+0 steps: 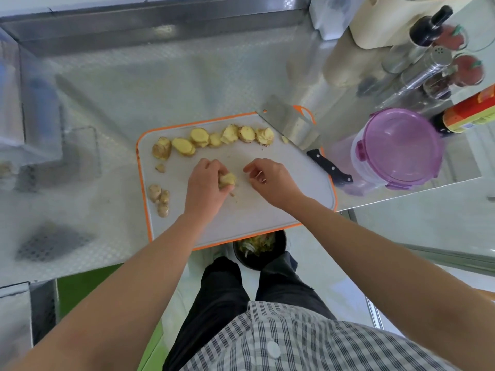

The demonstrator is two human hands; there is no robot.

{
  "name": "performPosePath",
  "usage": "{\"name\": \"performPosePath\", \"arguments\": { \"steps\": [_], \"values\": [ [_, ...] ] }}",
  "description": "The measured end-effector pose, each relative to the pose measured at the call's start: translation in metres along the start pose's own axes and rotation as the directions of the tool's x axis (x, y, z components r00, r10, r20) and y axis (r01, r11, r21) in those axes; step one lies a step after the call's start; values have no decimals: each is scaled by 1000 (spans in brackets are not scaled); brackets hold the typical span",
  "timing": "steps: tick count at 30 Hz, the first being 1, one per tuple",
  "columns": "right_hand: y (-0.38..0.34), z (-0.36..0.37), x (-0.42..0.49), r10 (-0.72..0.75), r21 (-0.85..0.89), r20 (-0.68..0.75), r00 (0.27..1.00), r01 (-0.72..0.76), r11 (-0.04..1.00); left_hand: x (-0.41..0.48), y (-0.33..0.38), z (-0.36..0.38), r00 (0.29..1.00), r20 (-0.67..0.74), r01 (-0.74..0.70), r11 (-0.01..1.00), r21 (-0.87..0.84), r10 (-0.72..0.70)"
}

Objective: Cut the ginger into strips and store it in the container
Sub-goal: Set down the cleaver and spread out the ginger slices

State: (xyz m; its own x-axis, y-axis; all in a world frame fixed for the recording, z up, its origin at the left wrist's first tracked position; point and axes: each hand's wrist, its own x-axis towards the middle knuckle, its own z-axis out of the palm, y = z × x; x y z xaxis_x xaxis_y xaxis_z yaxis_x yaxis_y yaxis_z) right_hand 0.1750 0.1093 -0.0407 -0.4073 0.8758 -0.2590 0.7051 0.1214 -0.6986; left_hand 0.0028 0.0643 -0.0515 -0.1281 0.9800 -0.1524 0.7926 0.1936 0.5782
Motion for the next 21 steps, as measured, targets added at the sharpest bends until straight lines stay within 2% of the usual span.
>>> {"name": "performPosePath", "arguments": {
  "steps": [3, 6, 11, 14, 17, 21],
  "values": [
    [11, -14, -1, 38, -39, 21, 999, -37, 999, 2, 7, 2, 992, 14, 125, 992, -22, -125],
    [20, -25, 1, 75, -89, -5, 997, -75, 993, 2, 14, 5, 976, 24, 217, 975, 43, -218],
    [31, -41, 13, 105, -153, -163, 981, -131, 980, 0, 18, 4, 960, -3, 280, 960, 20, -280],
    [33, -45, 19, 122, -177, -163, 979, -151, 973, 0, 16, 2, 961, 10, 277, 961, 15, -278],
    [25, -38, 21, 30, -128, -73, 997, -39, 991, 1, 13, 1, 961, 6, 276, 960, -55, -276],
    [6, -21, 21, -97, -27, 24, 995, 98, 995, 0, 12, -1, 965, 34, 261, 964, -53, -259]
  ]
}}
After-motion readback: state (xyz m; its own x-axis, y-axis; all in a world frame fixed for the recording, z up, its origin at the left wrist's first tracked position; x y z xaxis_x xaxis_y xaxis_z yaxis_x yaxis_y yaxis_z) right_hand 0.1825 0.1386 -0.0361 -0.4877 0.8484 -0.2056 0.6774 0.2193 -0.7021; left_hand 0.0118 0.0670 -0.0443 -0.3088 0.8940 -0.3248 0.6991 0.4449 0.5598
